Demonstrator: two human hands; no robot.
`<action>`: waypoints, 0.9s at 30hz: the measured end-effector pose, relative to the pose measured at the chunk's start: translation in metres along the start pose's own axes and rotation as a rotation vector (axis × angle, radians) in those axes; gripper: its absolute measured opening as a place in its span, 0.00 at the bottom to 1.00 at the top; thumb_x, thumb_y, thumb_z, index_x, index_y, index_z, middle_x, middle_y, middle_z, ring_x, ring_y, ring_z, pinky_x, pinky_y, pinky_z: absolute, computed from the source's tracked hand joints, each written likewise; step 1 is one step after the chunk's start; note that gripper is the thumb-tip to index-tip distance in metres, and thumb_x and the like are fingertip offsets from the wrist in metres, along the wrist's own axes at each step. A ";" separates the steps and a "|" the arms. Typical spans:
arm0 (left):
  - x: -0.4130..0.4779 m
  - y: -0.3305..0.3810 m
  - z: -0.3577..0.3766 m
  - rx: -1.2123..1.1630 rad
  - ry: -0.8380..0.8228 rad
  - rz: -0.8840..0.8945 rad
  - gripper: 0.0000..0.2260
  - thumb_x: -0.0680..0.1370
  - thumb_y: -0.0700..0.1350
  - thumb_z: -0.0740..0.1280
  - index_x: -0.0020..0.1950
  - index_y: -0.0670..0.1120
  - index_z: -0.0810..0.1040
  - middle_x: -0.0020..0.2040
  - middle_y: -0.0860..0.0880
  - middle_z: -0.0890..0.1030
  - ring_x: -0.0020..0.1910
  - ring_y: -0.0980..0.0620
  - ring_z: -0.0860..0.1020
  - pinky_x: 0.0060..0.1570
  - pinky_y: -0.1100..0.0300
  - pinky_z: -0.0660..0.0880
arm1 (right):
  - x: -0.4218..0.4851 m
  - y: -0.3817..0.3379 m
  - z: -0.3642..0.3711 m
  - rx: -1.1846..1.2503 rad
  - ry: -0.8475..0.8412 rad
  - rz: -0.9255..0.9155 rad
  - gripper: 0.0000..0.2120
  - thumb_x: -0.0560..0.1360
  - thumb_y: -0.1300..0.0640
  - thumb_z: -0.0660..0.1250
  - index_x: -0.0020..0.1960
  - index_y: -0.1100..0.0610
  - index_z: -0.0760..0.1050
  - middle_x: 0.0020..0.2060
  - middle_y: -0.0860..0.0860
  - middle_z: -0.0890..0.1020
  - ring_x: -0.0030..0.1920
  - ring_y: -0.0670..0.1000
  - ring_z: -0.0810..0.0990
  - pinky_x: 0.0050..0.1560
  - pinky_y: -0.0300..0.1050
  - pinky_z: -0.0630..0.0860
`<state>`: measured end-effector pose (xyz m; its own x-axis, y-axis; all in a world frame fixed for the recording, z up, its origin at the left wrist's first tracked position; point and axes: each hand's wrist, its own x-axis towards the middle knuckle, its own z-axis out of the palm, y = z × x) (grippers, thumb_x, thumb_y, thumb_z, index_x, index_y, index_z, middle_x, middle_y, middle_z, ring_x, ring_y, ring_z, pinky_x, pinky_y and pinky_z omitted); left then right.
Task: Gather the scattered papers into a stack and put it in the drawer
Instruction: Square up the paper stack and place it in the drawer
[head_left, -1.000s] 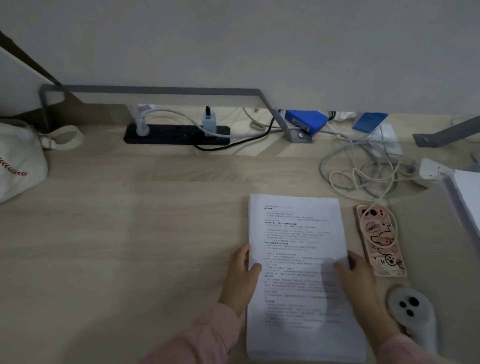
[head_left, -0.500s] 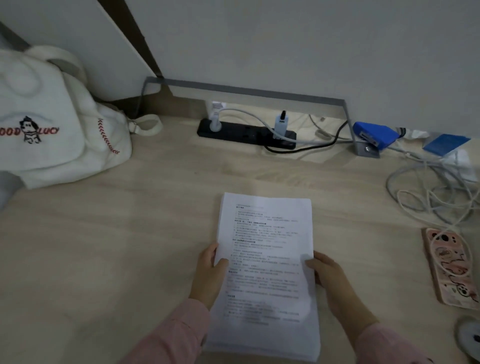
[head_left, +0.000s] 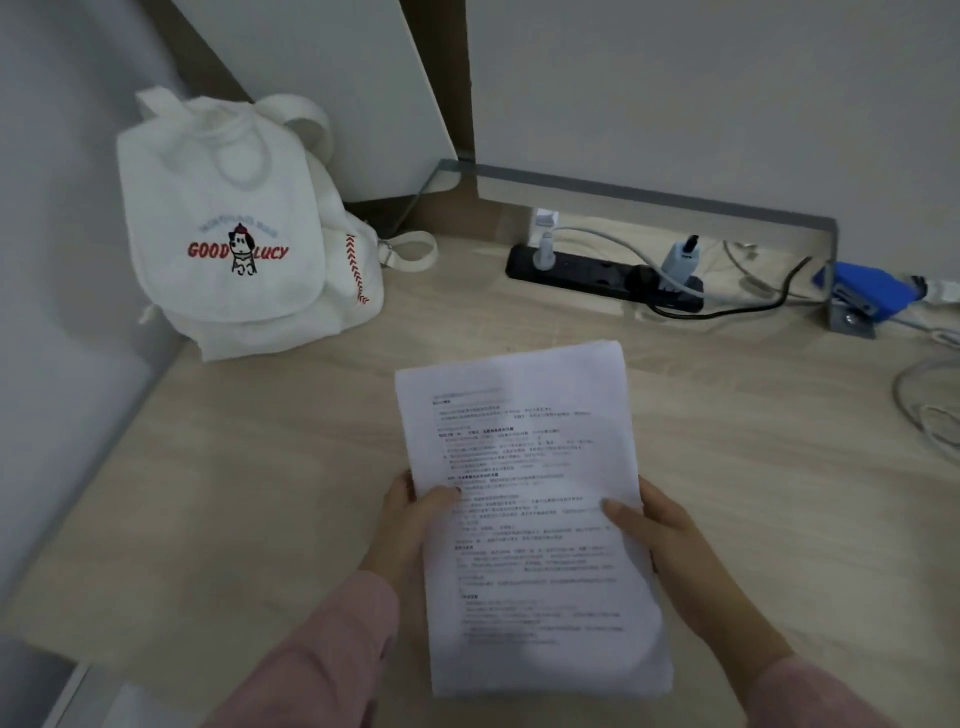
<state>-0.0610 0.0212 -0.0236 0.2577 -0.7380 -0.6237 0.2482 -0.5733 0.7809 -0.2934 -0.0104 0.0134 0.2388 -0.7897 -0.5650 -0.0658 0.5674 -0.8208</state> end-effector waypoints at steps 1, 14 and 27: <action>0.001 0.012 -0.002 -0.027 -0.026 0.011 0.12 0.73 0.37 0.67 0.54 0.47 0.77 0.52 0.47 0.83 0.49 0.50 0.81 0.44 0.60 0.77 | -0.003 -0.011 0.002 0.000 -0.013 -0.044 0.15 0.74 0.60 0.64 0.61 0.54 0.76 0.51 0.55 0.85 0.48 0.58 0.84 0.48 0.55 0.81; -0.026 0.061 0.039 0.052 -0.027 0.434 0.05 0.72 0.30 0.65 0.47 0.35 0.76 0.28 0.57 0.73 0.26 0.66 0.72 0.28 0.76 0.67 | 0.004 -0.032 -0.005 -0.017 0.390 -0.365 0.12 0.73 0.71 0.60 0.50 0.61 0.79 0.42 0.51 0.82 0.40 0.35 0.79 0.44 0.31 0.74; -0.013 0.056 0.036 0.084 -0.101 0.377 0.12 0.72 0.32 0.65 0.50 0.47 0.77 0.43 0.53 0.81 0.45 0.54 0.79 0.38 0.74 0.73 | 0.008 -0.021 -0.006 -0.001 0.419 -0.257 0.08 0.73 0.70 0.59 0.46 0.63 0.76 0.42 0.52 0.79 0.43 0.44 0.75 0.39 0.31 0.73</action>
<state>-0.0835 -0.0140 0.0291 0.2218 -0.9311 -0.2897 0.0759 -0.2797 0.9571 -0.2955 -0.0306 0.0257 -0.1632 -0.9302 -0.3287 -0.0570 0.3415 -0.9381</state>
